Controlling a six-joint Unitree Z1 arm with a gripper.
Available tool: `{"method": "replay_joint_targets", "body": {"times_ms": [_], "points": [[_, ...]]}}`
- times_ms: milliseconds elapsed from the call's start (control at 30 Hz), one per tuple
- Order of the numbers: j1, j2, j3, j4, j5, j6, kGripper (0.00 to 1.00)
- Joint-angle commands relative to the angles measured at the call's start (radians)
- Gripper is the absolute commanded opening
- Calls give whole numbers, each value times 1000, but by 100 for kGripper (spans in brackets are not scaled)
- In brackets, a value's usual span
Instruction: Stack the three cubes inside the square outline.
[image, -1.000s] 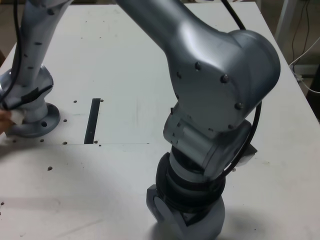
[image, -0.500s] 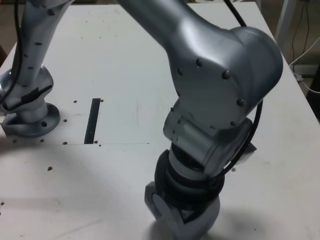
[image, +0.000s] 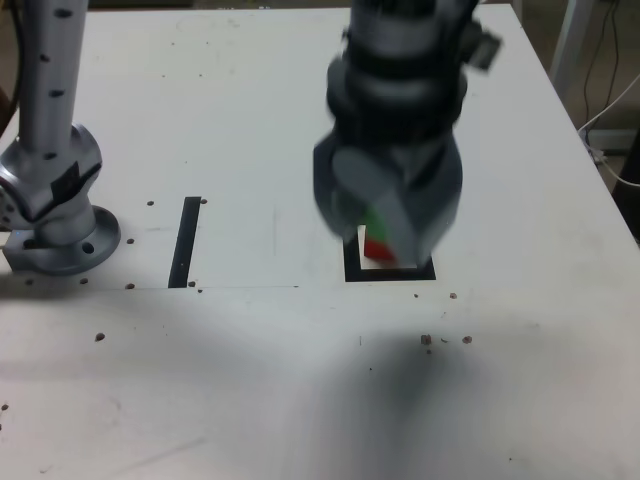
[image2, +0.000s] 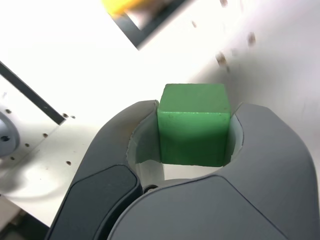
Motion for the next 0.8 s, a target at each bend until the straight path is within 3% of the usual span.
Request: {"method": "replay_joint_targets", "body": {"times_ms": [0,367,767], "points": [[56,-14,-1,26,-10,6,22],[284,-18,30,21,-51,-11,22],[327,-12,109,-20,-82,-20,22]]}}
